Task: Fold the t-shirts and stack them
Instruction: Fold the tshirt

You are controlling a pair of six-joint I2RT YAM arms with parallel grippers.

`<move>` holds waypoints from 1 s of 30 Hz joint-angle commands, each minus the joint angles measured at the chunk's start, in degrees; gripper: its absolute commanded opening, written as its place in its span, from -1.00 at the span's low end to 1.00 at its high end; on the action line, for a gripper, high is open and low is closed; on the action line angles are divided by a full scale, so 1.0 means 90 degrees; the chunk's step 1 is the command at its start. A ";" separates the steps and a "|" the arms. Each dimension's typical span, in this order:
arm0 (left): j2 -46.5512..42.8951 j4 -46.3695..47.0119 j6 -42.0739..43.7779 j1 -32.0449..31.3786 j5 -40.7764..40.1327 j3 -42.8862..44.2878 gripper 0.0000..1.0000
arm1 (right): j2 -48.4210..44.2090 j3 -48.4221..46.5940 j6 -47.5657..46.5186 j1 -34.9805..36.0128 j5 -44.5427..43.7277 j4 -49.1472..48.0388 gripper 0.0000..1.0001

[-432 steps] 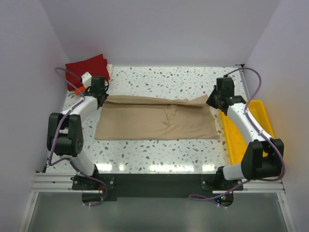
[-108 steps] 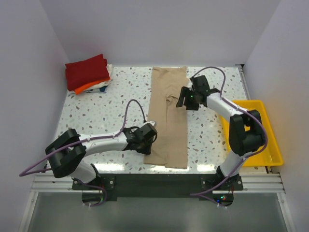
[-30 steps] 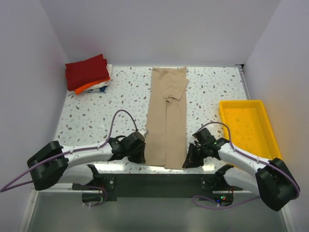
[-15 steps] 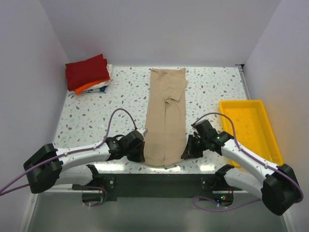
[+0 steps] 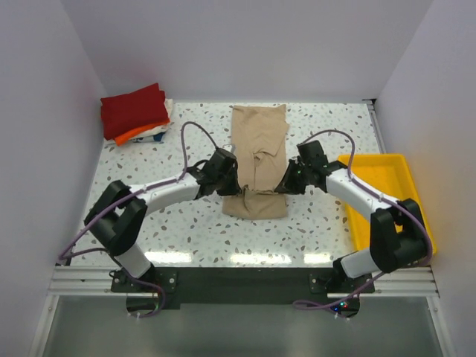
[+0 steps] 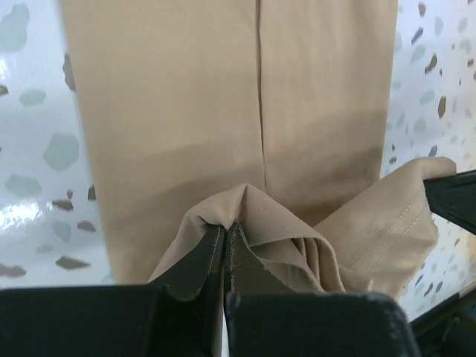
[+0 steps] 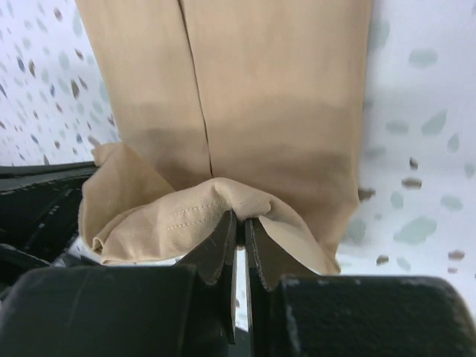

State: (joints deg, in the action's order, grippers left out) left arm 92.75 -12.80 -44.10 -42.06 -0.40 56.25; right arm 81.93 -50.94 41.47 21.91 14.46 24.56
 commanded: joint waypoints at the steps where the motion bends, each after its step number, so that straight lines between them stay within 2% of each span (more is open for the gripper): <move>1: 0.0494 0.0435 -0.0383 0.0220 -0.0131 0.0673 -1.00 | 0.0407 -0.0773 -0.0126 -0.0139 -0.0278 -0.0619 -1.00; 6: 0.1119 0.0455 -0.0471 0.0581 -0.0150 0.1394 -1.00 | 0.1129 -0.1390 -0.0136 -0.0335 -0.0493 -0.0804 -1.00; 18: 0.2145 0.0104 -0.0237 0.1285 -0.0160 0.2772 -1.00 | 0.2351 -0.2464 -0.0009 -0.0940 -0.0172 -0.1049 -1.00; 30: 0.2380 0.0308 -0.0003 0.1598 -0.0014 0.2822 -1.00 | 0.3025 -0.2875 0.0070 -0.1253 0.0102 -0.1127 -1.00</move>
State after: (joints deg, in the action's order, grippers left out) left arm 113.73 -12.43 -45.78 -28.36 -0.84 79.53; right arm 108.66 -73.73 41.58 11.33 14.24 16.73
